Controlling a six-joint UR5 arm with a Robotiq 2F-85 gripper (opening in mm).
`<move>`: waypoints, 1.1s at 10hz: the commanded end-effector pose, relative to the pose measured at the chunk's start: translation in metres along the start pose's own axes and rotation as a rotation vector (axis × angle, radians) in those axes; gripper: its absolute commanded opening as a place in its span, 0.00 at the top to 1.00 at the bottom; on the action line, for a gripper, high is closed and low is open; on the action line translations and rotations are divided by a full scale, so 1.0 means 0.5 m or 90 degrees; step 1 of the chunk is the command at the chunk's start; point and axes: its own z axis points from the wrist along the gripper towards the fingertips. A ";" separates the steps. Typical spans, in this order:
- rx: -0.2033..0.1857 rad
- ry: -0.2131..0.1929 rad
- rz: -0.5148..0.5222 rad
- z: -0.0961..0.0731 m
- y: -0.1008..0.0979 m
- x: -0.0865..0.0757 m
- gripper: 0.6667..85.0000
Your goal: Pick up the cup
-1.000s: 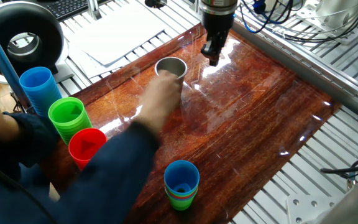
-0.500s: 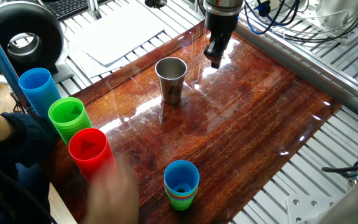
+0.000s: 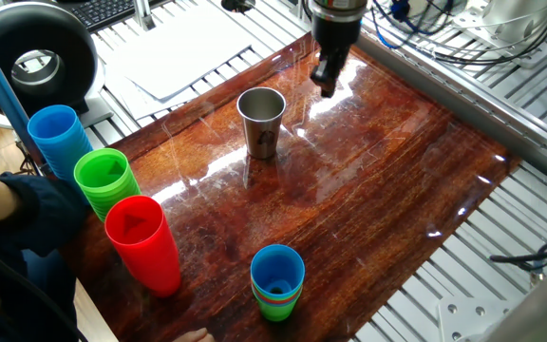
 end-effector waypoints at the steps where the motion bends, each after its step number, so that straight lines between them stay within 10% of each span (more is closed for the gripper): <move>1: 0.023 0.006 -0.027 -0.012 -0.020 -0.084 0.94; 3: 0.008 -0.035 -0.093 0.013 -0.004 -0.147 0.45; 11: 0.066 -0.060 -0.190 0.064 -0.014 -0.243 0.41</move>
